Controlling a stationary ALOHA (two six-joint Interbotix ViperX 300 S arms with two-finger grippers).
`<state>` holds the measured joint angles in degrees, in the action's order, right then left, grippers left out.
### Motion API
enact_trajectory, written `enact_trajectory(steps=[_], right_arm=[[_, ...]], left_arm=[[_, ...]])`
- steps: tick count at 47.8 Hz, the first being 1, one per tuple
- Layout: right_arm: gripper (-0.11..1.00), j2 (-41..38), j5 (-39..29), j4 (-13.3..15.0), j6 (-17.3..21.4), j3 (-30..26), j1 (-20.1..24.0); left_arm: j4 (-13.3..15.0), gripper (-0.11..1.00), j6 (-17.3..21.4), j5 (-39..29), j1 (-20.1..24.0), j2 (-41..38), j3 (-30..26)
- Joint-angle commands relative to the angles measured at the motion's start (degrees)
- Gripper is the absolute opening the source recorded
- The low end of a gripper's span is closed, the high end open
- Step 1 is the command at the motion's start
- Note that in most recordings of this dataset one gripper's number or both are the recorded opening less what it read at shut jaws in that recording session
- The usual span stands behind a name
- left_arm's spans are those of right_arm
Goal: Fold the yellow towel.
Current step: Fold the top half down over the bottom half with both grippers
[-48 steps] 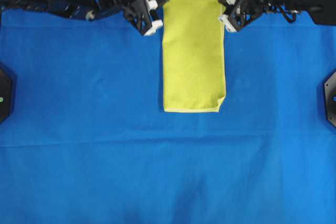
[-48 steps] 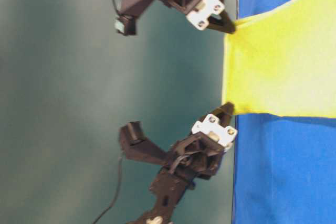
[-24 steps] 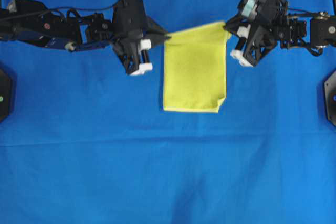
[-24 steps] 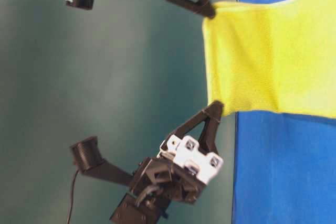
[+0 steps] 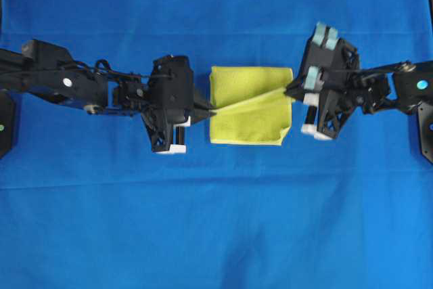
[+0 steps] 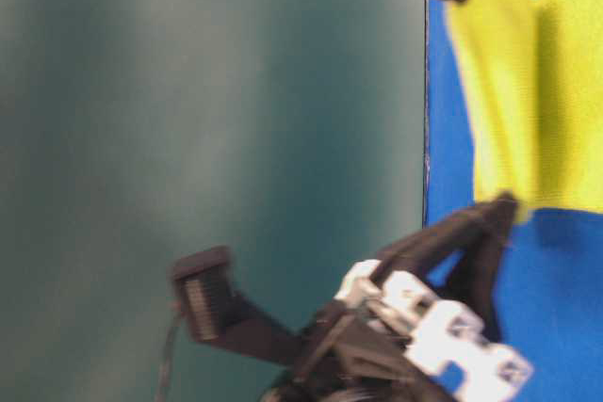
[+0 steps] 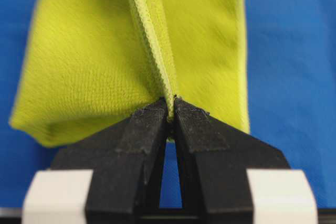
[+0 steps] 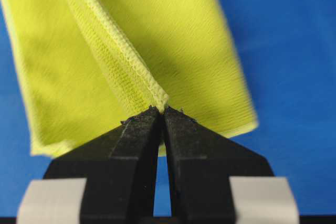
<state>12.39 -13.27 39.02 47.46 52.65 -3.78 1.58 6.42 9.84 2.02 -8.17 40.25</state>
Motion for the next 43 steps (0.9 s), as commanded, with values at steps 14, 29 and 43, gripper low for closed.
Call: enact_trajectory(steps=[14, 29, 43], right_arm=[[0.04, -4.3, 5.2, -0.5, 0.2, 0.4, 1.5], [0.04, -4.4, 6.8, -0.5, 0.2, 0.6, 1.6], [0.60, -4.4, 6.8, -0.5, 0.2, 0.3, 2.7]], left_arm=[[0.0, 0.03, -0.2, 4.5, -2.2, -4.2, -0.6], [0.0, 0.03, -0.1, 5.9, -2.6, -4.3, -0.9], [0.0, 0.36, 0.0, 6.0, -2.5, -3.9, -1.1]])
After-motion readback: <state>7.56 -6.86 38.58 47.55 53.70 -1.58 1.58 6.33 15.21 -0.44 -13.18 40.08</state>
